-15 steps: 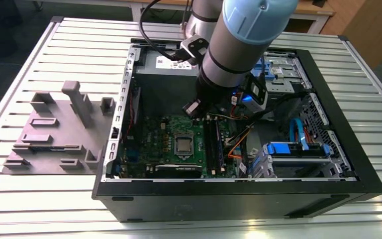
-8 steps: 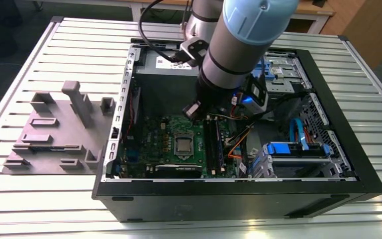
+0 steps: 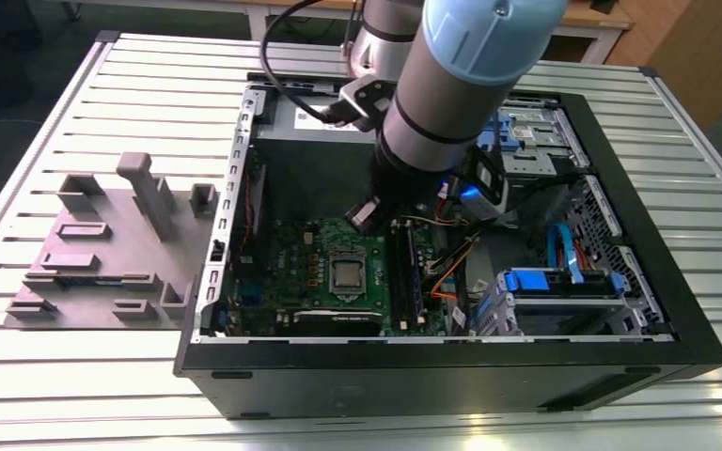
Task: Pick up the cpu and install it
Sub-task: 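Install the first cpu locking lever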
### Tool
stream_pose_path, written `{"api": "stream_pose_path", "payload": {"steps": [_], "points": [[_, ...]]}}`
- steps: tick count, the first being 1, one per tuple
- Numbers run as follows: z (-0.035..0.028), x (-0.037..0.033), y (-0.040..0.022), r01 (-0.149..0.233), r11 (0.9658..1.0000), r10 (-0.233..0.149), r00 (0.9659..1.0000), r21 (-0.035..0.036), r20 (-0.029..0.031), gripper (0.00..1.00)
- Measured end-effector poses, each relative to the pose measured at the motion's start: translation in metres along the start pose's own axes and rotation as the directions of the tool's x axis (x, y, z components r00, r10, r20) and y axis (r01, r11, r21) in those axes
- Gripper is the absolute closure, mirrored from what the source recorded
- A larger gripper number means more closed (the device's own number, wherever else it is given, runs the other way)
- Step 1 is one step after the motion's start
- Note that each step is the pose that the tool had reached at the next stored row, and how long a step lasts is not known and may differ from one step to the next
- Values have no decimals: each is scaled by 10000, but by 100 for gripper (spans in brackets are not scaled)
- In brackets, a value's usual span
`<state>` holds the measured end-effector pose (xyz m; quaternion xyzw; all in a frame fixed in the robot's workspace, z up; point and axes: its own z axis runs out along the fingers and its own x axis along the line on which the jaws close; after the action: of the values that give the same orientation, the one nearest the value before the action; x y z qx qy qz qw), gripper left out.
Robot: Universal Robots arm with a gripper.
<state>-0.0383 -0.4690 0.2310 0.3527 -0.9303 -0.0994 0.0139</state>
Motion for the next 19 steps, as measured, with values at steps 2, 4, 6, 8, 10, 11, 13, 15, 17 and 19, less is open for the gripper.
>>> {"api": "stream_pose_path", "payload": {"steps": [2, 4, 6, 8, 10, 11, 13, 15, 17, 19], "points": [[-2, 9, -10, 20, 10000, -20, 10000, 49, -68, 90], [-5, 19, -21, 41, 9999, -40, 9999, 96, -140, 90], [-7, 28, -32, 60, 9999, -57, 9998, 140, -211, 90], [-10, 38, -42, 60, 9998, -55, 9996, 196, -291, 90], [-12, 49, -54, 58, 9996, -49, 9993, 260, -377, 90], [-13, 55, -60, 57, 9996, -45, 9991, 291, -419, 90], [-12, 59, -63, 53, 9994, -35, 9987, 352, -501, 90], [2, 66, -61, 49, 9993, -29, 9986, 367, -529, 90], [20, 75, -56, 43, 9992, -20, 9984, 402, -573, 90], [37, 84, -52, 35, 9990, -6, 9980, 453, -640, 90]]}}
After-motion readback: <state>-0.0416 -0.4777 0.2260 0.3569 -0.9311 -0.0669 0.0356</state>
